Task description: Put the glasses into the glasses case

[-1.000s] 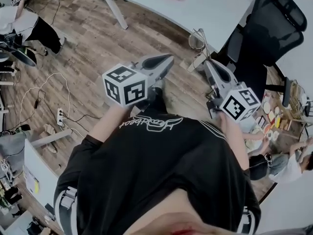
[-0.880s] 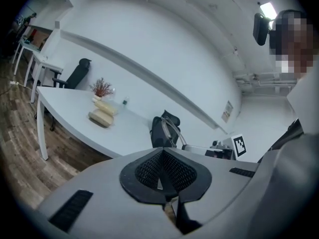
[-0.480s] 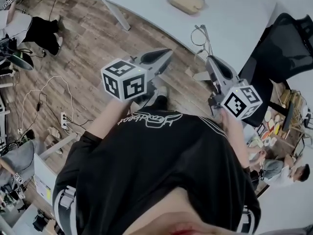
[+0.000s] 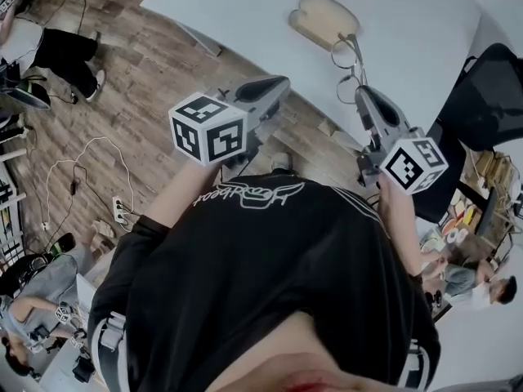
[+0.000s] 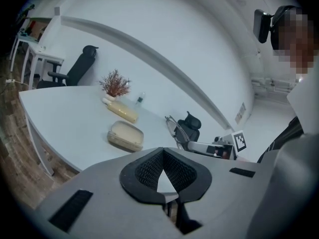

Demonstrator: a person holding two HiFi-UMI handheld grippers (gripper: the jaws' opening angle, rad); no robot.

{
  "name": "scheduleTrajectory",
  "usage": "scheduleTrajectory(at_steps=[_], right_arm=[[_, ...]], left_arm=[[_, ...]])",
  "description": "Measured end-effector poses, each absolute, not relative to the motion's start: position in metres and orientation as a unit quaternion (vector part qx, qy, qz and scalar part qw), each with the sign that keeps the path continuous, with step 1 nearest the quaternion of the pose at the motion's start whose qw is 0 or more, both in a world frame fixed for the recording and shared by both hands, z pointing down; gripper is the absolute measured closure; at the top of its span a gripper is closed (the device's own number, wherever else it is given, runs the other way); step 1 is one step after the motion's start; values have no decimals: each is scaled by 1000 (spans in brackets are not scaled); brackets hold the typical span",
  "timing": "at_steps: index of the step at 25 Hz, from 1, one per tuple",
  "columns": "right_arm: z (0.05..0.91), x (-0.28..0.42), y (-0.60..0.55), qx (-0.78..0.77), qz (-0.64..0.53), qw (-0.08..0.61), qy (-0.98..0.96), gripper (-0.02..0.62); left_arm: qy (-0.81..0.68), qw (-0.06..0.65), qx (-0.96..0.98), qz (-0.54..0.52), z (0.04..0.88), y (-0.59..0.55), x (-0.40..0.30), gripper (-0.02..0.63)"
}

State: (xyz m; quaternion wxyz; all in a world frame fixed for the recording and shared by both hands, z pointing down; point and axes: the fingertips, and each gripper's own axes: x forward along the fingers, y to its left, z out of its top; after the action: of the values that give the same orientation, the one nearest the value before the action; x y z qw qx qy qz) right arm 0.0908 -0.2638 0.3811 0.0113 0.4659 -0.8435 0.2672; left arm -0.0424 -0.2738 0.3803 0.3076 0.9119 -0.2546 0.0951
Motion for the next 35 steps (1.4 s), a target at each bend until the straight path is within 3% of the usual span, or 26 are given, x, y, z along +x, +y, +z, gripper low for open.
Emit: scheduleTrajectory(at_steps=[15, 27, 35], right_arm=[[377, 102, -380, 462, 267, 27, -845, 569], [390, 102, -384, 422, 245, 62, -871, 569], [424, 105, -447, 393, 275, 93, -873, 569]], left_arm=[[-245, 330, 904, 116, 390, -379, -30, 601], [-266, 327, 899, 119, 400, -391, -27, 600], [-274, 367, 879, 131, 430, -451, -20, 601]])
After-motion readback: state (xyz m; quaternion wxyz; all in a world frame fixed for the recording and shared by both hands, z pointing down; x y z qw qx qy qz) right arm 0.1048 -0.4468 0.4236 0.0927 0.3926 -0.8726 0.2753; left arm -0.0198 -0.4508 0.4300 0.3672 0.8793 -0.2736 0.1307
